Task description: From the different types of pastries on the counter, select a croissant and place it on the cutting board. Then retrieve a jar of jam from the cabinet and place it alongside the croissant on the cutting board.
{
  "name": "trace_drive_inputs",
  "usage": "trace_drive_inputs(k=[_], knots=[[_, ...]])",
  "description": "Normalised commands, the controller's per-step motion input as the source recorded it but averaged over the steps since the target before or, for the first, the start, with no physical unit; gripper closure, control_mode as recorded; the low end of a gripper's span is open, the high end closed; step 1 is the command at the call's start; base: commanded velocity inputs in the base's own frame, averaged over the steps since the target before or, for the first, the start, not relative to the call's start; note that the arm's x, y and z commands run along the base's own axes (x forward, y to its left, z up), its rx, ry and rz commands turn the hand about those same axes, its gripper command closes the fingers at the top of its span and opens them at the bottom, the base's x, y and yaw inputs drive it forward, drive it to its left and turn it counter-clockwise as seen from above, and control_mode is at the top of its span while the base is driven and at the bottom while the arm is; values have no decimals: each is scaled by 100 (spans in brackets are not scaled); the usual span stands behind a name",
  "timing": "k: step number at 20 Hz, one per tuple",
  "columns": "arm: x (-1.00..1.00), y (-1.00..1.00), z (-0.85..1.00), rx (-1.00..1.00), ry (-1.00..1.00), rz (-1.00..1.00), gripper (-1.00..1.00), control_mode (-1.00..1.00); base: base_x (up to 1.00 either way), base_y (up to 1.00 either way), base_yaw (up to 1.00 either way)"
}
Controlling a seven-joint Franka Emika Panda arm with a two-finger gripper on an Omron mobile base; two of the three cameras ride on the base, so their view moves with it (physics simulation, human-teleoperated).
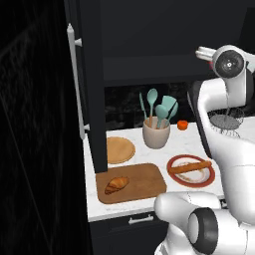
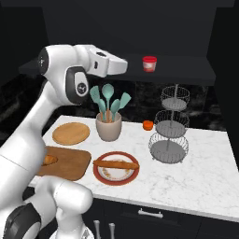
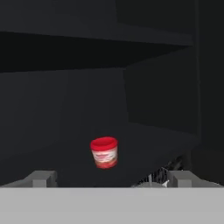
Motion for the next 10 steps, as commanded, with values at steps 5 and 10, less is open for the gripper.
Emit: trace_drive_inputs(k=[5, 10], knots=[[35, -1, 6, -1, 1, -1, -100, -100, 0, 0, 0], [30, -3, 1, 0, 2, -3, -100, -100, 0, 0, 0]])
